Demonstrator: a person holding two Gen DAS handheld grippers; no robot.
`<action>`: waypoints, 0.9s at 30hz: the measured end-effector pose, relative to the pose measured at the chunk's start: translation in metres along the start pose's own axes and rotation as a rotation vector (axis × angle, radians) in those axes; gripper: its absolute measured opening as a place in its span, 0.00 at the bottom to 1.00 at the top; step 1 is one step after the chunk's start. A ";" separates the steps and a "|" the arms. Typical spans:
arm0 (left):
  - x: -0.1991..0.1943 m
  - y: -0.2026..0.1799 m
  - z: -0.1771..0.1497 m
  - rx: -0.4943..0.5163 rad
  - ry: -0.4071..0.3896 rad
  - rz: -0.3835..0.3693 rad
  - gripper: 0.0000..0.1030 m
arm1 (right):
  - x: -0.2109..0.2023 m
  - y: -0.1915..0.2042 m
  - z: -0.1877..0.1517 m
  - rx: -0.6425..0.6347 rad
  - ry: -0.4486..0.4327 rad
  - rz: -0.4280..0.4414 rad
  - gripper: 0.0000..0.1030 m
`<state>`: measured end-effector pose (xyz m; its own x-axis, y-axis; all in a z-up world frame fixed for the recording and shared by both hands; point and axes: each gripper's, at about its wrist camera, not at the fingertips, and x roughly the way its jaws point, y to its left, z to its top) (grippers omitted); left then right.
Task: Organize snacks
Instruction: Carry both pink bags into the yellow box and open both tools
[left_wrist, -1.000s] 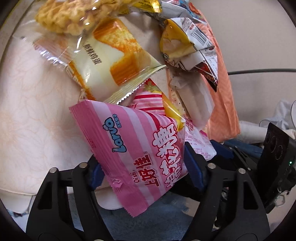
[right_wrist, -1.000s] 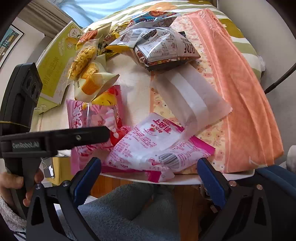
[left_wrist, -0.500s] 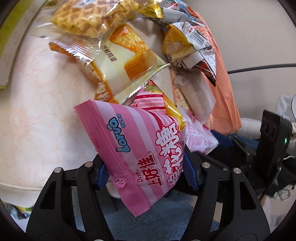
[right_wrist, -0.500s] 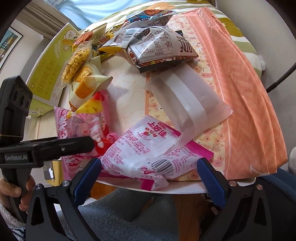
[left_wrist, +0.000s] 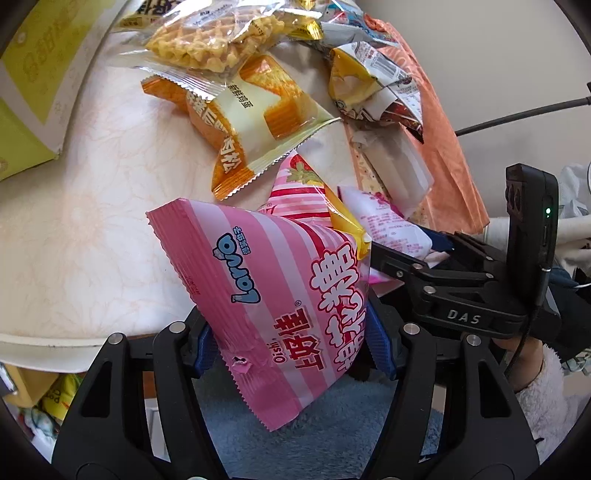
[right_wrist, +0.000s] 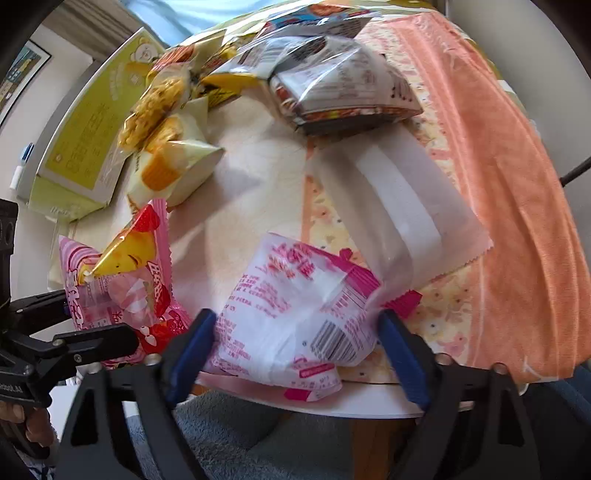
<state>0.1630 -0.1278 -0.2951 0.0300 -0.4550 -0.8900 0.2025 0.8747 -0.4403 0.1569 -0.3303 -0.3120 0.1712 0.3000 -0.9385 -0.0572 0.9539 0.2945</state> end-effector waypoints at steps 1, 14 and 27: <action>-0.003 0.000 0.000 0.000 -0.007 0.000 0.61 | 0.000 0.002 -0.001 -0.009 0.002 -0.005 0.69; -0.054 -0.013 -0.024 -0.031 -0.128 0.004 0.61 | -0.027 0.029 -0.006 -0.063 -0.065 0.078 0.50; -0.170 0.009 -0.004 -0.014 -0.426 0.009 0.61 | -0.103 0.085 0.044 -0.220 -0.281 0.091 0.50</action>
<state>0.1554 -0.0419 -0.1482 0.4344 -0.4729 -0.7666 0.1874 0.8799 -0.4366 0.1772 -0.2802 -0.1823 0.4172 0.4017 -0.8153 -0.2891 0.9091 0.2999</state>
